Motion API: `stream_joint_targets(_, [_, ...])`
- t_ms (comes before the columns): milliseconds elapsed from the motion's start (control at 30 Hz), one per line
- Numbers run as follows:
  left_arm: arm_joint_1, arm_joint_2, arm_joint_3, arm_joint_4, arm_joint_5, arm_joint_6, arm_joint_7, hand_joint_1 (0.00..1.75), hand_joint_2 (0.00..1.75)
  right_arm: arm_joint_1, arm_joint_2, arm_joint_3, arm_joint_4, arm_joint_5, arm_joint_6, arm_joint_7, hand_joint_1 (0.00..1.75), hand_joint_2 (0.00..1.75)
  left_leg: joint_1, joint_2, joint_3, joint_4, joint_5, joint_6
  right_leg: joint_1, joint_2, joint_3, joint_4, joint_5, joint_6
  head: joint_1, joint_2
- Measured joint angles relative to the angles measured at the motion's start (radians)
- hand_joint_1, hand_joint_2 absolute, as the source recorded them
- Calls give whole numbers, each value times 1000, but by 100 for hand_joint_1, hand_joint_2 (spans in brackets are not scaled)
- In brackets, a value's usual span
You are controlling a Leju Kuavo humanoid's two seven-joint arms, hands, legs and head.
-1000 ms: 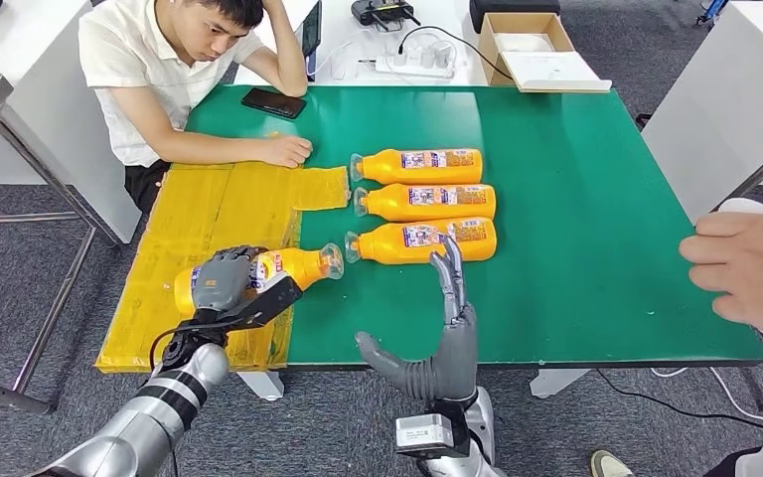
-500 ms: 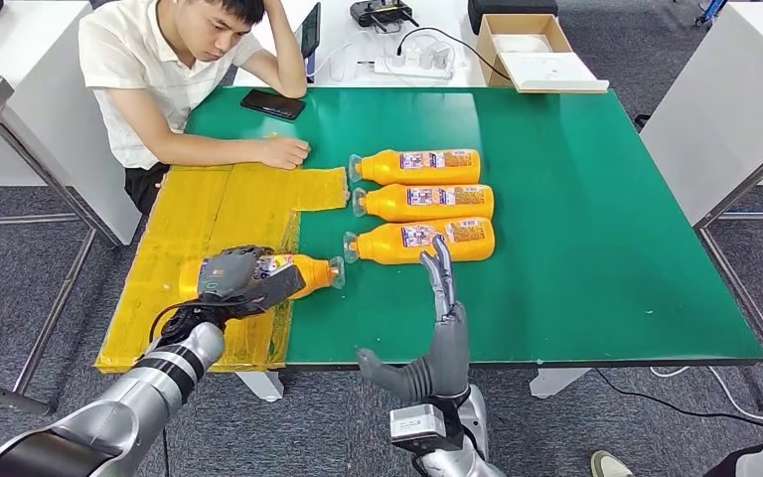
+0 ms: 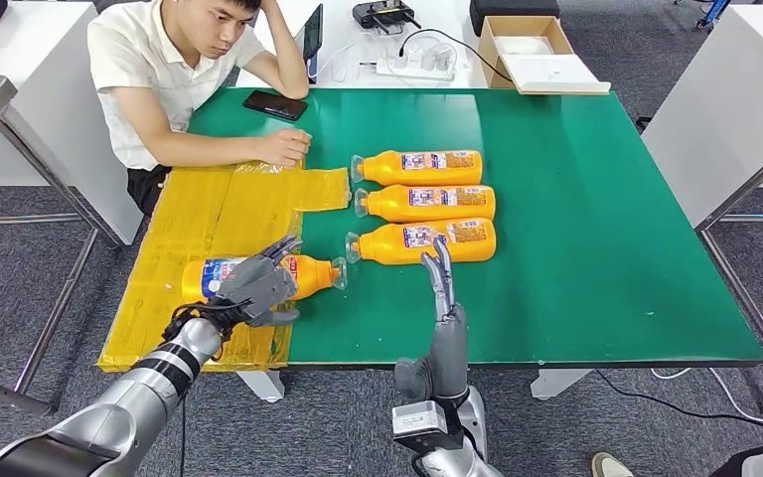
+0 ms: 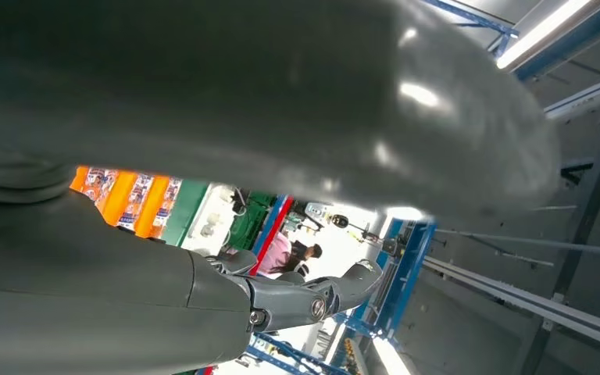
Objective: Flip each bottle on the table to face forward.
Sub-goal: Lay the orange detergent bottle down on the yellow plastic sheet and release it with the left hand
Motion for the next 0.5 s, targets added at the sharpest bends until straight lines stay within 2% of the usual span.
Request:
stream_joint_targets(100, [56, 1, 2, -76, 57, 0, -82, 0, 175, -4, -7, 12, 2, 6, -8, 0, 0, 0, 0, 0, 0, 0, 0, 0, 0, 0, -1, 0, 0, 0, 0, 0])
stream_joint_targets(167, [100, -3, 6, -139, 104, 44, -131, 0, 175, -7, -12, 19, 4, 9, -10, 0, 0, 0, 0, 1, -1, 0, 0, 0, 0, 0, -2, 0, 0, 0, 0, 0])
stream_joint_targets(233, [152, -16, 18, -221, 180, 140, -194, 0, 175, -7, -16, 23, 7, 16, -11, 0, 0, 0, 0, 1, -1, 0, 0, 0, 0, 0, -2, 0, 0, 0, 0, 0])
stream_joint_targets(300, [210, -40, 37, -336, 276, 298, -250, 0, 175, -7, -17, 24, 8, 26, -11, 0, 0, 0, 0, 1, -2, 0, 0, 0, 0, 0, -3, 0, 0, 0, 0, 0])
stream_joint_targets(367, [263, -65, 47, -465, 366, 439, -273, 0, 175, -8, -16, 24, 10, 32, -11, 0, 0, 0, 0, 1, -3, 0, -1, 0, 0, 0, -3, -1, 0, 0, 0, 0])
stream_joint_targets(433, [304, -79, 43, -584, 442, 492, -273, 0, 175, -9, -16, 24, 13, 32, -11, 0, 0, 0, 0, 0, -4, 0, -1, 0, 0, 0, -4, -1, 0, 0, 0, 0])
stream_joint_targets(500, [339, -89, 34, -684, 492, 500, -273, 0, 175, -11, -15, 24, 16, 31, -11, 0, 0, 0, 0, 0, -4, 0, -1, 0, 0, 0, -4, -1, 0, 0, 0, 0])
